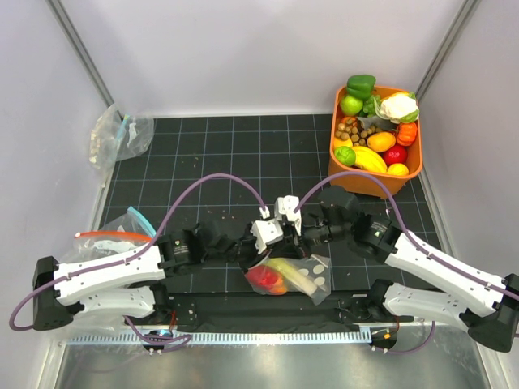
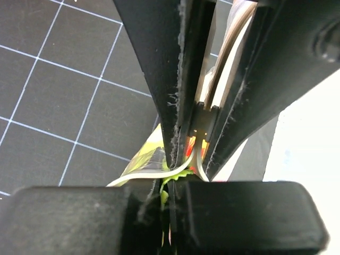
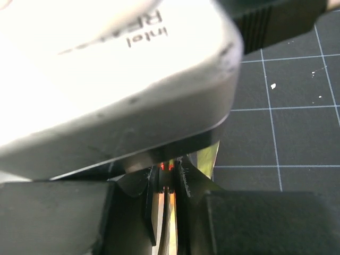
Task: Place the food in the zip-top bag and seal the zipper
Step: Zip the zipper food storage bag at the center of the board.
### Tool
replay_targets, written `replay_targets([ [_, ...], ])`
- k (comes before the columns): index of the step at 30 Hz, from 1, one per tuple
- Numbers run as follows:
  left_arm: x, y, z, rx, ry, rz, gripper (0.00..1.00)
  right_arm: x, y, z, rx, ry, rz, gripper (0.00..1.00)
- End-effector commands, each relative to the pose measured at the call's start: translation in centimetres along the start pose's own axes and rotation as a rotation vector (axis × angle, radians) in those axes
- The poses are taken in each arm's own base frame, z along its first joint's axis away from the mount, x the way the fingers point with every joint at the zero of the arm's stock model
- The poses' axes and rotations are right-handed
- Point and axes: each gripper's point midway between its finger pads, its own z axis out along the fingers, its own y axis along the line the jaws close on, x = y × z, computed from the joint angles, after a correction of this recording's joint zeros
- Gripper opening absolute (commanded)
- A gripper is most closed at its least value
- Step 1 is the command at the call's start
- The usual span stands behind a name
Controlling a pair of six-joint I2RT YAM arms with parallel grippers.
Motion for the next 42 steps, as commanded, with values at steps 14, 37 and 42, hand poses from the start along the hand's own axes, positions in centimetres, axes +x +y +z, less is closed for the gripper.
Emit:
replay_targets([
  [14,-2.5,-0.6,-0.6,0.015,-0.109,0.0,0.09,-3.0,-0.5,-0.8,0.055,-0.087,-0.106,0.01],
  [37,-3.7,-0.3,-4.4,-0.02,-0.235,-0.048,0.59,-2.9,-0.9,-2.3,0.14,-0.119,-0.125,0.01],
  [42,-5.7,0.4,-6.6,-0.065,-0.32,-0.071,0.62,-2.9,-0.9,-2.1,0.137,-0.117,-0.124,0.01],
])
